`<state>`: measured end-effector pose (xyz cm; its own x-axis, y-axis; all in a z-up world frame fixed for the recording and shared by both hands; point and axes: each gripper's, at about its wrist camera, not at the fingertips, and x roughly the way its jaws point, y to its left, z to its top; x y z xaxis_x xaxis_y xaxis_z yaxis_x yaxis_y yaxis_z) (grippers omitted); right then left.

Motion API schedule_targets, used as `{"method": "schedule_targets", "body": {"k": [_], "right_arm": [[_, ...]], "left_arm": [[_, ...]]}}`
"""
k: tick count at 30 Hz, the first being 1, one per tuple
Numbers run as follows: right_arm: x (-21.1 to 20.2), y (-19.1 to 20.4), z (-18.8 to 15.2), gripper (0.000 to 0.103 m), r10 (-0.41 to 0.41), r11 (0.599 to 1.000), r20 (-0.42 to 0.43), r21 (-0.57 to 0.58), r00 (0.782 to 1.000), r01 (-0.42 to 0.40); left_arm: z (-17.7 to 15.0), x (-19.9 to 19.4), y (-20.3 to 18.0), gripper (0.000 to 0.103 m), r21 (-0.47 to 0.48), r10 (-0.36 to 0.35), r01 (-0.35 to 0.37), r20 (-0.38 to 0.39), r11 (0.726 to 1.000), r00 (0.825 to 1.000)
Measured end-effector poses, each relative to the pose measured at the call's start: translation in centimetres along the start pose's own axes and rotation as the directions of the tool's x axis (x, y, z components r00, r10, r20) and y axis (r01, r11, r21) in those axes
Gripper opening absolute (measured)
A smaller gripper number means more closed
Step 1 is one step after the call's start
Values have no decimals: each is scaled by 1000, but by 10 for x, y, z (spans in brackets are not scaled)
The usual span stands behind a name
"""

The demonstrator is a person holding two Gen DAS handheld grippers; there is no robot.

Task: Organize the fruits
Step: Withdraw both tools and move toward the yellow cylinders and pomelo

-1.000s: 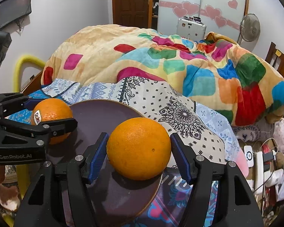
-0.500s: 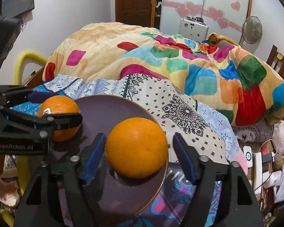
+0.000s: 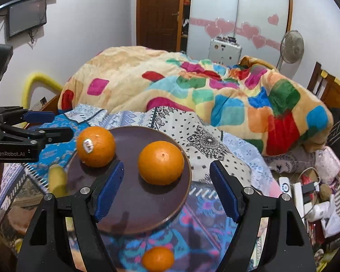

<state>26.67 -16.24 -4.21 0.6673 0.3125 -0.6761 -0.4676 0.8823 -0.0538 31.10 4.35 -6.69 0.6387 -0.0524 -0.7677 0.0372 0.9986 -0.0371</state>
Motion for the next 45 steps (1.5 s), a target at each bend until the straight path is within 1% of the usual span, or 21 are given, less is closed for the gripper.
{"method": "schedule_targets", "body": {"k": [2, 7, 10, 12, 17, 21, 25, 29, 32, 37, 41, 43, 45], "right_arm": [[-14, 3, -3, 75, -3, 1000, 16, -7, 1000, 3], [-55, 16, -17, 76, 3, 1000, 64, -22, 998, -2], [-74, 24, -30, 78, 9, 1000, 83, -26, 996, -7], [-85, 30, -42, 79, 9, 1000, 92, -28, 996, -7], [-92, 39, -72, 79, 17, 1000, 66, -20, 998, -16], [-90, 38, -97, 79, 35, 999, 31, 12, 999, -35], [-89, 36, -112, 79, 74, 996, 5, 44, 997, -74], [-90, 44, -119, 79, 97, 994, -4, 40, 995, -97], [-90, 53, -121, 79, 119, 993, 0, 19, 993, -119], [-86, 75, -121, 79, 168, 985, -12, -42, 986, -168], [-80, 90, -122, 78, 202, 975, -38, -92, 979, -204], [-74, 97, -122, 74, 217, 969, -55, -111, 975, -222], [-67, 104, -122, 60, 226, 963, -83, -128, 971, -235]], "left_arm": [[-10, -17, 0, 71, 3, 19, -19, 19, 1000, 1000], [-39, -56, -1, 73, 7, 35, -35, 49, 999, 998], [-61, -73, -3, 75, 11, 33, -34, 52, 999, 998], [-77, -81, -5, 78, 4, 25, -25, 50, 1000, 998], [-120, -90, -7, 78, 3, 33, -33, 25, 999, 999], [-151, -91, -9, 78, 18, 49, -49, 1, 999, 999], [-179, -90, -5, 78, -6, 40, -40, -26, 999, 999], [-198, -86, -5, 78, -15, 27, -27, -47, 1000, 999], [-205, -84, -7, 79, -17, 14, -15, -52, 1000, 999], [-202, -79, -9, 79, -42, 15, -17, -42, 999, 999], [-194, -76, -15, 79, -46, -29, 27, -38, 999, 999], [-191, -74, -21, 81, -26, -8, 7, -28, 1000, 1000], [-188, -74, -23, 81, -6, -5, 5, -17, 1000, 1000]]}}
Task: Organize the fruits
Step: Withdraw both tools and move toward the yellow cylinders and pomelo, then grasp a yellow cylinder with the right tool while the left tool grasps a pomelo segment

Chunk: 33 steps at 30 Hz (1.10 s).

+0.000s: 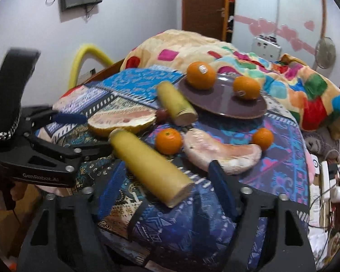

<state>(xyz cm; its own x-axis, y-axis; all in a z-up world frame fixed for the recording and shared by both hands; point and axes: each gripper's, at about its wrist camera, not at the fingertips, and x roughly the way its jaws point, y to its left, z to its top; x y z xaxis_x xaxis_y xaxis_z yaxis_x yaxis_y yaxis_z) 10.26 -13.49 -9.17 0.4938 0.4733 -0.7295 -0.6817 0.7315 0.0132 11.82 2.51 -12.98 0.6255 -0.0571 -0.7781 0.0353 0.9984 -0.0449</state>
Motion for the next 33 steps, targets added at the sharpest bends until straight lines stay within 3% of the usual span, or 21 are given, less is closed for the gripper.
{"method": "schedule_targets", "body": {"k": [3, 10, 16, 18, 27, 33], "right_arm": [[10, 4, 2, 55, 7, 1000, -33, -19, 999, -8], [20, 16, 5, 55, 12, 995, -70, -98, 998, -18], [29, 25, 6, 55, -33, 989, -83, -144, 996, 21], [32, 26, 5, 50, -59, 988, -79, -150, 995, 46], [33, 11, 7, 40, -36, 999, -49, -24, 998, 35], [38, 9, 10, 38, -10, 1000, -46, -4, 999, 10]], "left_arm": [[-2, -2, 6, 81, -10, -2, 2, 0, 1000, 1000], [-18, -8, 30, 81, -53, 8, -9, -13, 999, 1000], [-20, -10, 41, 81, -71, 11, -12, -10, 997, 1000], [-19, -10, 40, 81, -65, 11, -11, -6, 998, 1000], [1, 2, 21, 81, 53, 26, -26, 9, 998, 1000], [14, 28, 18, 81, 118, 20, -19, -8, 993, 1000]]}}
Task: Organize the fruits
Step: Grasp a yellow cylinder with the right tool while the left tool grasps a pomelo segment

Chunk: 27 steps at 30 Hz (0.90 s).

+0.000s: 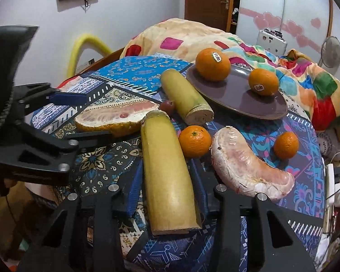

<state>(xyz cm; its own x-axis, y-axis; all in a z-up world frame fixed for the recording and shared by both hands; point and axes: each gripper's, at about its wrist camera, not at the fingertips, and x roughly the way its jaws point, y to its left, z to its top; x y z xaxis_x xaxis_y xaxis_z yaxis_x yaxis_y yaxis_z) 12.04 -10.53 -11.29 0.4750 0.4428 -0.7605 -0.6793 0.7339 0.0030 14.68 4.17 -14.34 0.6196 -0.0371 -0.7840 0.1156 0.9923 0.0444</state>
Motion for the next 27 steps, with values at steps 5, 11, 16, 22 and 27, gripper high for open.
{"method": "schedule_targets", "body": {"k": [5, 11, 16, 22, 27], "right_arm": [[2, -2, 2, 37, 14, 1000, 0, 14, 1000, -14], [3, -2, 5, 36, 18, 999, -15, 37, 1000, -18], [0, 2, 6, 35, 24, 999, -40, 40, 999, -22], [-4, 12, 5, 34, 47, 999, -63, 18, 997, -46], [-2, 15, 8, 36, 56, 998, -66, 10, 996, -56]], "left_arm": [[0, 7, 2, 71, -27, -57, 57, 17, 998, 998], [-10, -3, 4, 69, -59, -54, 55, 13, 997, 998], [-29, -20, -1, 69, -71, -32, 33, 3, 997, 999], [-44, -34, -1, 69, -93, -7, 6, -11, 996, 1000], [-41, -33, -3, 70, -58, -7, 5, -30, 998, 1000]]}}
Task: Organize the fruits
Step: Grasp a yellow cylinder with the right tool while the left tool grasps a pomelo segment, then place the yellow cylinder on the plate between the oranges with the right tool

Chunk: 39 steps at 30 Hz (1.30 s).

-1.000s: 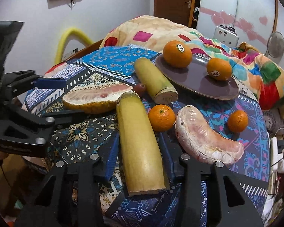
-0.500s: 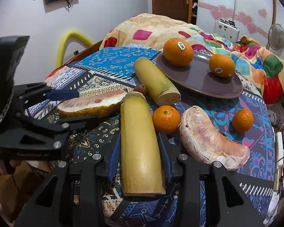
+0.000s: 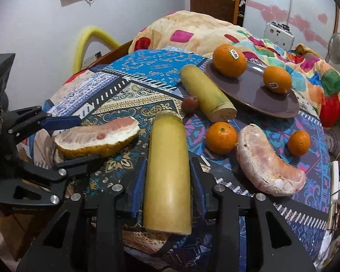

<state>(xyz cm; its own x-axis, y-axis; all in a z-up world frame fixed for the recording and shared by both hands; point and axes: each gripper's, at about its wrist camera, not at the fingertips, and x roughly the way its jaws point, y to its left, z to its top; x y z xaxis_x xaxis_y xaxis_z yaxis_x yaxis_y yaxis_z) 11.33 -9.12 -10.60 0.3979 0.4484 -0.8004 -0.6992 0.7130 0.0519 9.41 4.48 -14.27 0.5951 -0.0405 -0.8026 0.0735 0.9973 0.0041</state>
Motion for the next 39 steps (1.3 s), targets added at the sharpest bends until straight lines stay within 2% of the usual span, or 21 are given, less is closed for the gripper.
{"method": "schedule_targets", "body": {"k": [7, 11, 12, 13, 14, 15, 22, 30, 39], "right_arm": [[14, -1, 8, 36, 19, 1000, -31, -10, 999, -19], [18, -3, 11, 34, 28, 1000, -23, -6, 999, -29], [18, -5, 12, 34, 32, 999, -19, -2, 999, -32], [18, -5, 12, 34, 34, 999, -16, 1, 999, -34], [18, -5, 12, 34, 35, 999, -14, 2, 999, -35], [18, -6, 12, 34, 32, 999, -10, 3, 999, -32], [9, -13, 14, 34, 31, 999, 26, 43, 999, -33], [-17, -19, 21, 34, -1, 998, 96, 63, 995, -5], [-52, -38, 33, 34, -62, 994, 187, 99, 980, 44]], "left_arm": [[14, 9, -5, 70, 93, 16, -16, -6, 996, 1000], [22, 16, -3, 68, 116, -9, 10, -9, 993, 1000], [22, 18, -3, 67, 114, -22, 23, -10, 993, 1000], [24, 19, -2, 62, 109, -36, 37, -12, 993, 999], [25, 20, -1, 52, 100, -58, 59, -16, 993, 998], [27, 21, -1, 49, 90, -78, 80, -20, 993, 997], [30, 19, 2, 48, 58, -58, 58, -2, 997, 998], [43, -8, 4, 48, 26, -48, 46, 72, 999, 996], [67, -35, 2, 48, -13, -43, 46, 166, 999, 985]]}}
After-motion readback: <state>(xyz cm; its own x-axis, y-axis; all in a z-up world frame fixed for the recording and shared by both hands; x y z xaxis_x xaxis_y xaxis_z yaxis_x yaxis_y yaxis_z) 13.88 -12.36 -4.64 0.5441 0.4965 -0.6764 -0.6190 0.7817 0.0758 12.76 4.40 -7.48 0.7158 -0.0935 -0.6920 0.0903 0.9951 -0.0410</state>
